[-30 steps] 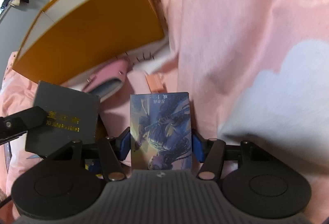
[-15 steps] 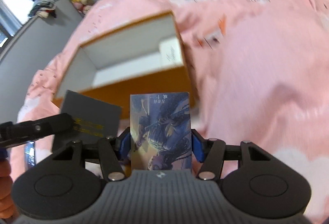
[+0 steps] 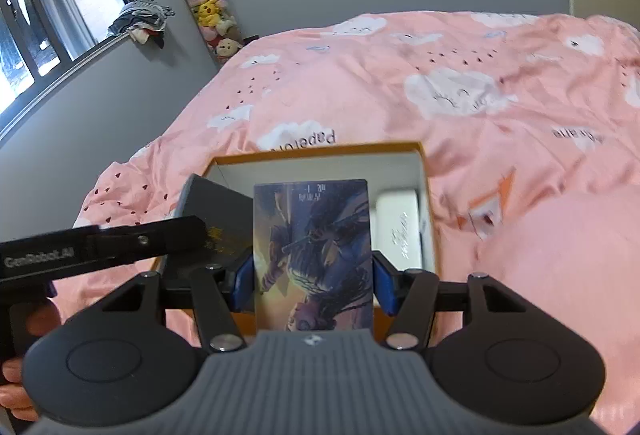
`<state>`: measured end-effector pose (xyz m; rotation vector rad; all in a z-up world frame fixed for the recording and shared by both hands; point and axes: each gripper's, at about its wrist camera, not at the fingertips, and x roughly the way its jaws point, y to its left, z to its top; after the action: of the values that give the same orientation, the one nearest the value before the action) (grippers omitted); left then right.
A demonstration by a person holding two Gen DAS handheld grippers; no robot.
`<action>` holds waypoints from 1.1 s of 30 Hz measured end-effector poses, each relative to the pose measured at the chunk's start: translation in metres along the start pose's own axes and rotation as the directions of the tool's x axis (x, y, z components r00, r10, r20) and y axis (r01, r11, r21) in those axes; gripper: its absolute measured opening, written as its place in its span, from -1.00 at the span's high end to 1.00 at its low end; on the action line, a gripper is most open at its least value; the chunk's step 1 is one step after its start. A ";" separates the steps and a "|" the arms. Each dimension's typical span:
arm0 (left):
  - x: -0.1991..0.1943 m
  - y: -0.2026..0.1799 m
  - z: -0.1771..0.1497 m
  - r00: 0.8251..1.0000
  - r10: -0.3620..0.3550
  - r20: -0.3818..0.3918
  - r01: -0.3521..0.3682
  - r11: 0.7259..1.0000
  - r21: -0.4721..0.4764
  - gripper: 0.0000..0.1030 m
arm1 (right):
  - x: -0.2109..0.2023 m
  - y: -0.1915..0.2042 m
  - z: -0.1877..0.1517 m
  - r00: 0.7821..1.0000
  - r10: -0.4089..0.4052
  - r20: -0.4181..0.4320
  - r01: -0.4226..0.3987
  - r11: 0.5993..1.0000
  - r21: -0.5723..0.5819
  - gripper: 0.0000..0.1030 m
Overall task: Organize objects
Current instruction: 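Carry the grey box and holographic card over the orange box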
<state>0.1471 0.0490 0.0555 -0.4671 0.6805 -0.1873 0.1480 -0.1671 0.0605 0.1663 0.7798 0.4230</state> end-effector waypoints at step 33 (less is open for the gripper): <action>0.156 0.079 0.025 0.970 0.162 -0.181 -0.201 0.954 -0.223 0.25 | 0.168 -0.034 0.043 0.966 -0.085 -0.245 0.088 0.996 -0.002 -0.17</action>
<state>0.2838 0.0784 -0.0522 -0.6217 0.9059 0.0334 0.2950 -0.1252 -0.0277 0.0882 1.0285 0.3611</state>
